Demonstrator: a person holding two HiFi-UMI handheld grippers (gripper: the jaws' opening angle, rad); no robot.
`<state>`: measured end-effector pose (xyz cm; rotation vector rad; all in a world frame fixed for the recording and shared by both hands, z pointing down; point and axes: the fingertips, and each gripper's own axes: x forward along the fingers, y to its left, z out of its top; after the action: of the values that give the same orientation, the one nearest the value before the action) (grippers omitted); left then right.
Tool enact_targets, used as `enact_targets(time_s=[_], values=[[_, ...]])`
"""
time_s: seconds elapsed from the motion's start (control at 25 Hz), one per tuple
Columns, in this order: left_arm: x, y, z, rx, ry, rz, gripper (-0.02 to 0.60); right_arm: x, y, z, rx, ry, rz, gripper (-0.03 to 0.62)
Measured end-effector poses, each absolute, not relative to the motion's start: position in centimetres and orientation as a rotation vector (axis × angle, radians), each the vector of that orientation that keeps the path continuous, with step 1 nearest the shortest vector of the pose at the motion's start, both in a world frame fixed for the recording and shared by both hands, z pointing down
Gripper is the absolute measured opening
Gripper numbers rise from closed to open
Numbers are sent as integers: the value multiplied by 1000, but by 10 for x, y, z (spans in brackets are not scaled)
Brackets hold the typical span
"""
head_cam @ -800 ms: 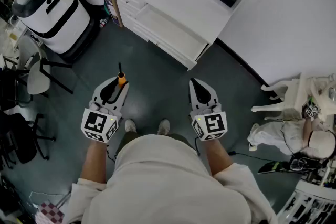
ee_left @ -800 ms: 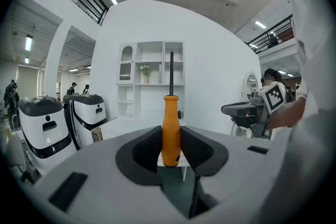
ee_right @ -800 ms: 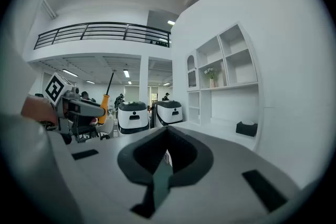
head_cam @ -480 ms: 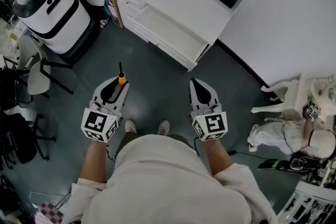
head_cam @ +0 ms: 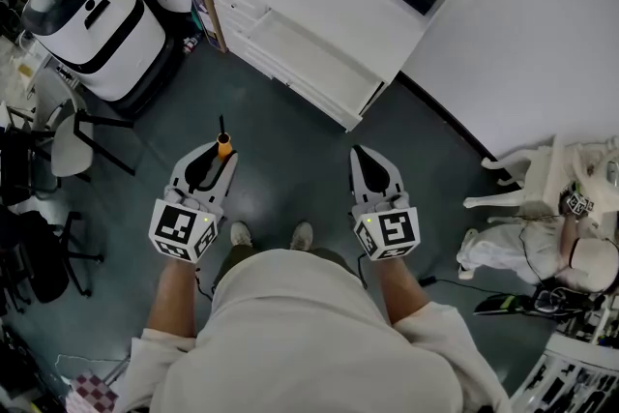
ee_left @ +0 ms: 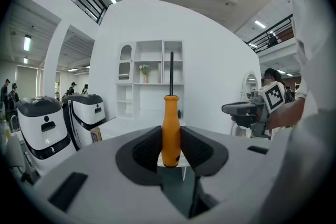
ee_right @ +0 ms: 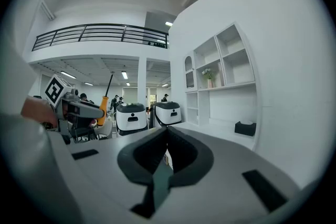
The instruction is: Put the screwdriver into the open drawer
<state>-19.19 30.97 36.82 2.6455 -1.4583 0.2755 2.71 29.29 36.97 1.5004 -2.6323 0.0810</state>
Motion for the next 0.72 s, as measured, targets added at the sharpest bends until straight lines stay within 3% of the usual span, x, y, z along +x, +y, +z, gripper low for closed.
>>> enact_targets(time_s=[0.72], values=[[-165, 302, 378, 2617, -1500, 268, 109, 43, 283, 375, 1386, -2676, 61, 5]])
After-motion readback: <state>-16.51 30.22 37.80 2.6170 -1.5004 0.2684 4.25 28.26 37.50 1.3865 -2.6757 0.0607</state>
